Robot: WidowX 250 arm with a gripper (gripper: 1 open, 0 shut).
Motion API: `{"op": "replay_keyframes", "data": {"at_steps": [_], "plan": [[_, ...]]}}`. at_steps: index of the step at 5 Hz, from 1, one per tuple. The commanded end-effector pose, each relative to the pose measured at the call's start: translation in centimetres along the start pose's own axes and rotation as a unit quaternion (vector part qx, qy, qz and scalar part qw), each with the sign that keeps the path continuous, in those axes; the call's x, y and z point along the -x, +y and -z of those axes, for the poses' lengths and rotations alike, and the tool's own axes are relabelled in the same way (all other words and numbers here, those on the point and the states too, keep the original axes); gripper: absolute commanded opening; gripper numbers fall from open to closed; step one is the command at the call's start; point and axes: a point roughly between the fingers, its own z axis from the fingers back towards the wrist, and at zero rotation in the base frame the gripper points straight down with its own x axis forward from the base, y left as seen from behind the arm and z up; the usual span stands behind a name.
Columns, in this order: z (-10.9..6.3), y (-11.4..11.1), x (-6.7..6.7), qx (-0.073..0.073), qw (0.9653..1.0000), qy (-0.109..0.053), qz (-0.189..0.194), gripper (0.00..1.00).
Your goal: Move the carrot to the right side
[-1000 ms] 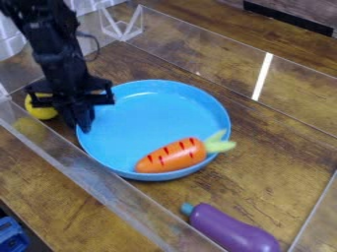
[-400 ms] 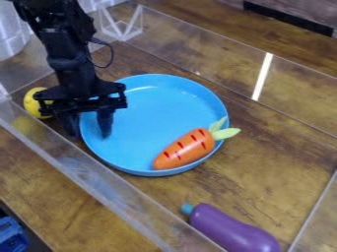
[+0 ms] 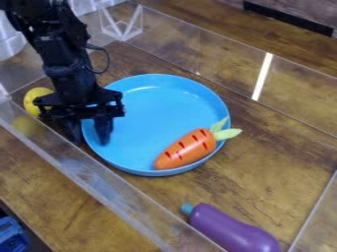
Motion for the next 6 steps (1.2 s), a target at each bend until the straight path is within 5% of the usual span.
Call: {"op": "replay_keyframes", "data": {"at_steps": [1, 2, 3, 6], "plan": [[-0.6, -0.1, -0.3, 0.003, 0.9999, -0.016, -0.005, 0.00], [-0.5, -0.7, -0.1, 0.004, 0.9998, -0.016, -0.007, 1.00], [-0.4, -1.1, -0.4, 0.006, 0.9997, -0.017, -0.017, 0.00], [-0.8, 0.8, 0.4, 0.011, 0.9999, -0.010, -0.006, 0.00]]}}
